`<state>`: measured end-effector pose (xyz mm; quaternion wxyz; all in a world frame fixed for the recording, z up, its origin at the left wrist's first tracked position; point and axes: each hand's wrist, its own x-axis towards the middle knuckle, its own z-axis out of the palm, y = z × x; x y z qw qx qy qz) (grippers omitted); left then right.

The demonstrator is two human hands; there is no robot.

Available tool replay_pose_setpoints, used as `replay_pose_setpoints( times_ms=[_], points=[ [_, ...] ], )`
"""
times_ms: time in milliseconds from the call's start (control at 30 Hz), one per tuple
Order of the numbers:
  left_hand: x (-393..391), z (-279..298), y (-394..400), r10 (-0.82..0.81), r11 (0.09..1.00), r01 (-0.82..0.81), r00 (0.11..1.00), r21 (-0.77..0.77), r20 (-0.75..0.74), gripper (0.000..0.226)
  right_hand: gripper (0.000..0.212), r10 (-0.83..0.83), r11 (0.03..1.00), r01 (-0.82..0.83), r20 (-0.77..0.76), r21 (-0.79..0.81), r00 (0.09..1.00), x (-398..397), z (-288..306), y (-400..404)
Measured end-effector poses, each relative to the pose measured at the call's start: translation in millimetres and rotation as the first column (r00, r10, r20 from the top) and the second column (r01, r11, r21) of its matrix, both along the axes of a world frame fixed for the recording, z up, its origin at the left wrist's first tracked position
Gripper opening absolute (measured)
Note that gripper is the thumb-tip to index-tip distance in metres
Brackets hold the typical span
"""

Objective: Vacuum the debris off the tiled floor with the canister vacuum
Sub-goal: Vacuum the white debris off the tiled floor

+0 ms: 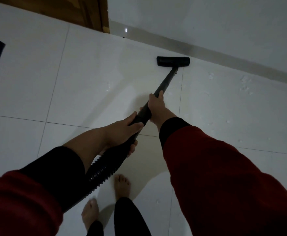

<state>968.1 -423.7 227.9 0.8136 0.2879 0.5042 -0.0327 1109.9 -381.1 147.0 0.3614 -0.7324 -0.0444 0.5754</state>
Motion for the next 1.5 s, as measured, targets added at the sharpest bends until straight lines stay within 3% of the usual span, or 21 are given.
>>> replay_pose_setpoints(
  times_ms=[133,267,433,533,733,933,1100,1333,1500],
  points=[
    [-2,10,-21,-0.045,0.999,0.046,0.999,0.026,-0.022,0.057,0.064,-0.048,0.996,0.047,-0.015,-0.073,0.999,-2,7,-27],
    [-11,18,-49,-0.078,0.996,0.079,0.997,0.038,-0.021,0.057,0.054,0.033,0.998,-0.033,0.008,-0.060,0.999,-9,14,-60],
    [-31,26,-85,-0.103,0.991,0.105,0.994,0.089,-0.020,0.059,0.066,-0.067,0.995,0.064,-0.028,-0.071,0.997,-29,21,-94],
    [-45,28,-104,-0.101,0.990,0.102,0.995,0.100,-0.018,0.060,0.067,0.003,0.998,-0.003,-0.004,-0.060,1.000,-43,21,-113],
    [-61,22,-141,-0.173,0.972,0.178,0.984,0.151,-0.042,0.063,0.064,-0.155,0.985,0.151,-0.042,-0.083,0.987,-61,20,-152],
    [-66,17,-184,-0.254,0.945,0.265,0.964,0.193,-0.077,0.064,0.066,-0.177,0.980,0.173,-0.029,-0.095,0.984,-63,19,-199],
    [-69,29,-225,-0.166,0.983,0.169,0.985,0.073,-0.040,0.063,0.052,-0.113,0.993,0.111,-0.056,-0.033,0.992,-64,19,-242],
    [-61,38,-297,-0.178,0.973,0.191,0.978,0.131,-0.109,0.060,0.050,-0.093,0.996,0.093,-0.083,-0.004,0.992,-59,17,-313],
    [-54,45,-358,-0.120,0.988,0.129,0.987,0.081,-0.109,0.059,0.050,-0.092,0.996,0.090,-0.102,-0.016,0.991,-52,14,-369]
  ],
)
